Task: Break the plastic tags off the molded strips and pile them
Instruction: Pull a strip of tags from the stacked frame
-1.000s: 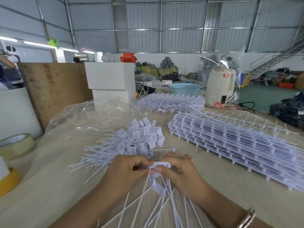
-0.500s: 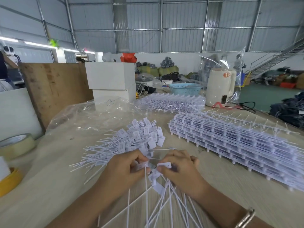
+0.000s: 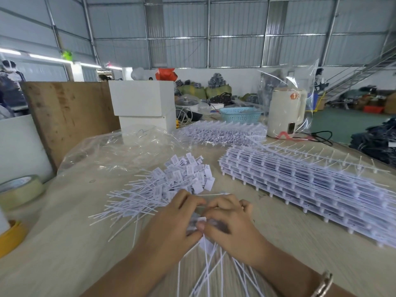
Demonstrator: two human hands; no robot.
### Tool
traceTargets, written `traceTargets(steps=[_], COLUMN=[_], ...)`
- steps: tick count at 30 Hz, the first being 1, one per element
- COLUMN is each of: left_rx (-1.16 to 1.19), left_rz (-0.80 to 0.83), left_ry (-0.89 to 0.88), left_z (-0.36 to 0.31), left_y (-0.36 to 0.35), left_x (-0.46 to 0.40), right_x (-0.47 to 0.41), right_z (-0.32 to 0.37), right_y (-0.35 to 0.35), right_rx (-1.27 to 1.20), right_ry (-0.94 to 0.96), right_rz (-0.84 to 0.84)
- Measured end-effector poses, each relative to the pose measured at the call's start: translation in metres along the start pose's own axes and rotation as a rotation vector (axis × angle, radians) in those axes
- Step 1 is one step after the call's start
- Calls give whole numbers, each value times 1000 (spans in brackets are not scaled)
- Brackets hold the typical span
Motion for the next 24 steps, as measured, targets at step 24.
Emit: traceTargets(steps=[24], left_rx=[-61], left_rz=[-56], left_ry=[-53], left_z=[8], left_y=[6], left_x=[0], right_x=[-5], right_z=[-7], right_y=[3], right_rx=[-357], right_ry=[-142], right_rz=[30])
Point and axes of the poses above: each hand's wrist, its own x-axis away from the middle knuckle, its own y-axis out of the back of the hand, z = x × y, the point moved 4 cm from there along -x, towards the middle knuckle, and after that the axes turned 6 degrees about -x, right-handed, at the moved point
